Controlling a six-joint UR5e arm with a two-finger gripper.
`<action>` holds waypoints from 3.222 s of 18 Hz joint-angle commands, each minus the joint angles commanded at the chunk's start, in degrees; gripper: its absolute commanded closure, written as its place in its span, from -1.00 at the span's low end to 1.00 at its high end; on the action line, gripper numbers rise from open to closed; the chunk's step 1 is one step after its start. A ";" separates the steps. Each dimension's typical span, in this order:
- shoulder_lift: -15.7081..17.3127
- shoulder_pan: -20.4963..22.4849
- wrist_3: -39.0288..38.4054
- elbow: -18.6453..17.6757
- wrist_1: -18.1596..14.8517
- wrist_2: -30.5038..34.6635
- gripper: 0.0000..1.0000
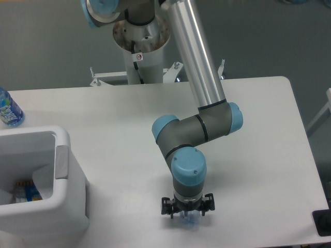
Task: Place the trash in the trash can
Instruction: 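Lower the gripper around the bottle and close on it, then lift the water bottle and carry it over the white bin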
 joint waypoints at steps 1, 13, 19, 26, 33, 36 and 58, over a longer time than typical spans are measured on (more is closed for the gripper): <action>-0.18 -0.52 0.00 0.17 0.00 1.23 -1.00; -0.35 -1.06 0.00 0.26 0.00 2.64 -0.54; -0.09 -1.06 0.09 0.18 0.00 2.73 -0.32; 0.17 -1.06 0.09 0.26 -0.09 2.73 -0.19; 0.52 -1.14 0.26 0.35 -0.09 2.73 -0.07; 1.14 -1.06 0.35 0.35 -0.09 2.64 -0.07; 18.36 2.11 -18.27 13.80 5.18 -16.25 -0.10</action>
